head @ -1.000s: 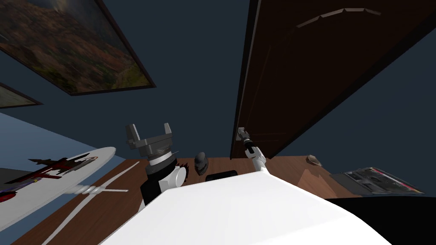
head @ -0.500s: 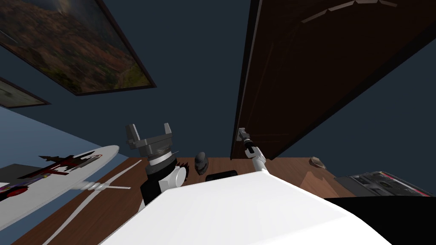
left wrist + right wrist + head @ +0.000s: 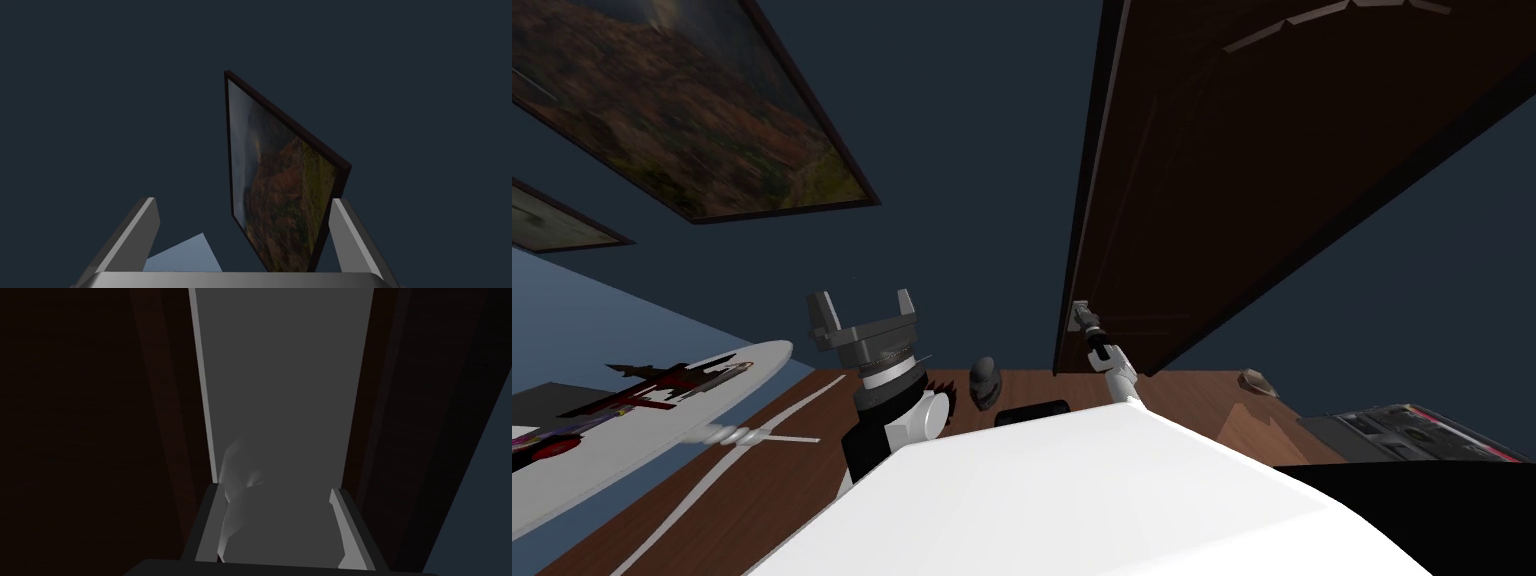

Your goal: Pull the door open

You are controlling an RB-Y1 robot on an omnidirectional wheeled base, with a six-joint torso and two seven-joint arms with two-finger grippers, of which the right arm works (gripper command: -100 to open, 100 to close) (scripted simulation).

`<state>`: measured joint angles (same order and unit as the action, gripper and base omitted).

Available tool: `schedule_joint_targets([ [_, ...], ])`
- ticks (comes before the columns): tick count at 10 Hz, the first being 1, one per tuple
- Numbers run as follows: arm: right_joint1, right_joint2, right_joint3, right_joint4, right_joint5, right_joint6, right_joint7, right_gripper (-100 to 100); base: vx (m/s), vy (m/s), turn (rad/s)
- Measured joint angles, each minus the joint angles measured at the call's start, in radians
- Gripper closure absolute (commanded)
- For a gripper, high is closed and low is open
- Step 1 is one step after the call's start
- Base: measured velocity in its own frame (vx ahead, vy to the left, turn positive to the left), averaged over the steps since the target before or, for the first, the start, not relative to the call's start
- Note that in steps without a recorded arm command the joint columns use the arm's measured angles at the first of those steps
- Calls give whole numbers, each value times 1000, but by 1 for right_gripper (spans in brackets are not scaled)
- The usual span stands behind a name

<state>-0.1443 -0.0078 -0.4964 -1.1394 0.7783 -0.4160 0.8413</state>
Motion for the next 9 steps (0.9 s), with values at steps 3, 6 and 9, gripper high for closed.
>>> schedule_joint_targets([
  [3, 7, -14, 15, -5, -35, 1, -61, 100, -15, 0, 21],
  [6, 16, -30, 35, -11, -84, 1, -141, 100, -22, 1, 24],
  [9, 24, -45, 53, -13, -129, -1, -211, 100, -20, -2, 19],
])
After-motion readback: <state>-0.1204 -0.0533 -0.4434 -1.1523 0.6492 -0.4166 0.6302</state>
